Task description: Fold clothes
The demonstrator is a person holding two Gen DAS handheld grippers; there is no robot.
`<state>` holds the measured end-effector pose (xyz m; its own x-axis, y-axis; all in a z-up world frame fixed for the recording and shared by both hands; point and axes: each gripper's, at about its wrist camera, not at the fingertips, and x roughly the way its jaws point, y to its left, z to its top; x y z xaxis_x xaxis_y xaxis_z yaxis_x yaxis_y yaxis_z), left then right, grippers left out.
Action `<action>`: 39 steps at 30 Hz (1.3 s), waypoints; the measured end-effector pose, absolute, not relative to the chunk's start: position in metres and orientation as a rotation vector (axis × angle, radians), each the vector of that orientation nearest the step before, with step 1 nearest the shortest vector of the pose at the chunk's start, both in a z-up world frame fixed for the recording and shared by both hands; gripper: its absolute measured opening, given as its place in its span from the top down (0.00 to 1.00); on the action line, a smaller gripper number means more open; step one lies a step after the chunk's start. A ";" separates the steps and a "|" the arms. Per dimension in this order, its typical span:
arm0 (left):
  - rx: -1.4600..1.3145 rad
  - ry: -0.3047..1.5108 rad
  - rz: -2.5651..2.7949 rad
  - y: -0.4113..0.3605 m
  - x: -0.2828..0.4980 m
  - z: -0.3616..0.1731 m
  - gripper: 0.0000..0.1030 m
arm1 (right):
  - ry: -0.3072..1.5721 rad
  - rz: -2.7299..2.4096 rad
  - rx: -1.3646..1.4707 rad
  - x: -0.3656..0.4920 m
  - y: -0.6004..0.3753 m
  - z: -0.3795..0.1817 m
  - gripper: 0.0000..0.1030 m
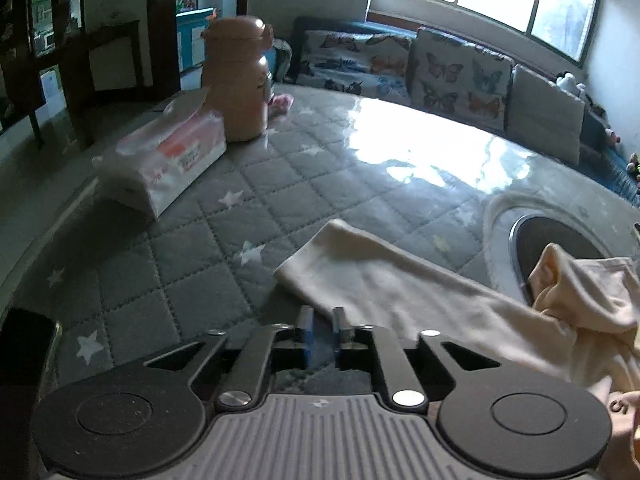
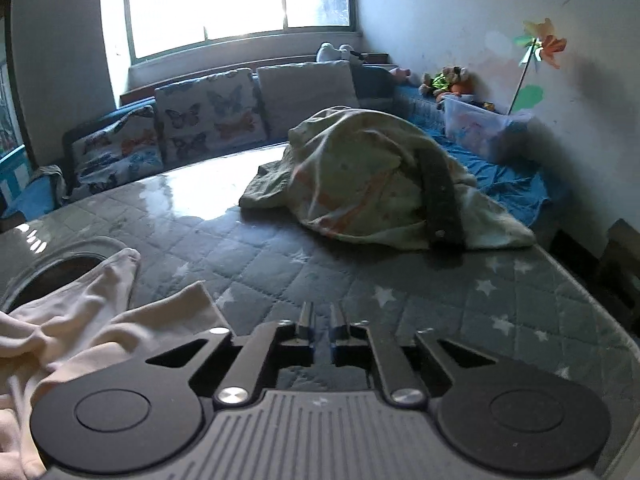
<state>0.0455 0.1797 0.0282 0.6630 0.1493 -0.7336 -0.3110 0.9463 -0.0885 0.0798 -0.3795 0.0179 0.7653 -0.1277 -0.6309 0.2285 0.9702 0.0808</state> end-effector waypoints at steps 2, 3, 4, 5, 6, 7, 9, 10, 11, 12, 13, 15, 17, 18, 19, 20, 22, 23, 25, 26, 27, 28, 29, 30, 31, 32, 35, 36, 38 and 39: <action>-0.201 0.789 0.260 0.178 0.050 0.033 0.50 | 0.688 -0.170 0.184 0.085 -0.375 0.012 0.78; -0.195 0.781 0.257 0.177 0.051 0.035 0.47 | 0.700 -0.154 0.192 0.089 -0.371 0.008 0.78; -0.188 0.775 0.249 0.174 0.052 0.037 0.46 | 0.713 -0.138 0.197 0.095 -0.367 0.004 0.78; -0.184 0.769 0.241 0.173 0.052 0.038 0.43 | 0.725 -0.123 0.202 0.100 -0.363 -0.001 0.77; -0.185 0.765 0.239 0.171 0.054 0.039 0.39 | 0.732 -0.112 0.203 0.104 -0.359 -0.004 0.77; -0.186 0.760 0.236 0.170 0.055 0.040 0.28 | 0.737 -0.102 0.201 0.108 -0.356 -0.006 0.72; -0.183 0.750 0.237 0.167 0.057 0.042 0.18 | 0.747 -0.081 0.209 0.117 -0.349 -0.012 0.68; -0.183 0.746 0.234 0.165 0.058 0.042 0.15 | 0.752 -0.069 0.212 0.121 -0.346 -0.014 0.68; -0.185 0.741 0.229 0.163 0.059 0.042 0.13 | 0.759 -0.059 0.211 0.124 -0.344 -0.017 0.68; -0.192 0.735 0.218 0.163 0.060 0.042 0.11 | 0.767 -0.052 0.207 0.127 -0.342 -0.020 0.68; -0.197 0.726 0.204 0.161 0.062 0.043 0.08 | 0.774 -0.046 0.202 0.129 -0.339 -0.023 0.68; -0.195 0.701 0.177 0.156 0.065 0.045 0.01 | 0.766 -0.050 0.166 0.130 -0.335 -0.025 0.73; -0.189 0.680 0.147 0.148 0.068 0.048 0.00 | 0.762 -0.057 0.163 0.128 -0.334 -0.024 0.90; -0.190 0.675 0.128 0.145 0.070 0.049 0.00 | 0.758 -0.059 0.171 0.126 -0.335 -0.022 0.94; -0.192 0.671 0.112 0.141 0.072 0.050 0.00 | 0.750 -0.069 0.167 0.124 -0.336 -0.020 0.97; -0.193 0.669 0.098 0.138 0.074 0.051 0.00 | 0.740 -0.082 0.160 0.121 -0.338 -0.017 0.97; -0.190 0.670 0.076 0.130 0.080 0.052 0.00 | 0.717 -0.112 0.137 0.113 -0.345 -0.007 0.97; -0.187 0.669 0.066 0.126 0.083 0.053 0.00 | 0.705 -0.128 0.125 0.108 -0.348 -0.002 0.97; -0.184 0.668 0.046 0.121 0.088 0.053 0.00 | 0.678 -0.162 0.103 0.098 -0.357 0.009 0.97; -0.180 0.669 0.040 0.118 0.090 0.053 0.00 | 0.667 -0.177 0.097 0.094 -0.361 0.014 0.97; -0.177 0.671 0.033 0.116 0.092 0.053 0.00 | 0.653 -0.200 0.087 0.088 -0.367 0.020 0.97; -0.174 0.672 0.028 0.113 0.095 0.052 0.00 | 0.638 -0.227 0.074 0.082 -0.374 0.026 0.97; -0.173 0.676 0.026 0.111 0.097 0.052 0.00 | 0.624 -0.253 0.062 0.077 -0.380 0.031 0.97; -0.171 0.680 0.024 0.109 0.098 0.051 0.00 | 0.618 -0.280 0.055 0.073 -0.387 0.033 0.97; -0.173 0.683 0.023 0.109 0.100 0.050 0.00 | 0.615 -0.306 0.051 0.070 -0.394 0.035 0.97; -0.174 0.686 0.021 0.108 0.101 0.049 0.00 | 0.626 -0.329 0.056 0.068 -0.400 0.033 0.97; -0.177 0.694 0.016 0.106 0.105 0.047 0.00 | 0.678 -0.383 0.070 0.065 -0.416 0.024 0.96; -0.177 0.696 0.015 0.106 0.106 0.046 0.00 | 0.699 -0.396 0.069 0.065 -0.419 0.020 0.96; -0.176 0.701 0.014 0.105 0.109 0.046 0.00 | 0.725 -0.403 0.066 0.065 -0.422 0.016 0.95; -0.172 0.701 0.009 0.105 0.111 0.046 0.00 | 0.723 -0.393 0.066 0.066 -0.421 0.017 0.94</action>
<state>0.1107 0.1046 0.0462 0.7649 -0.0492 -0.6423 -0.0664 0.9857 -0.1546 0.0662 -0.4206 0.0168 0.6806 -0.3271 -0.6556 0.3722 0.9251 -0.0752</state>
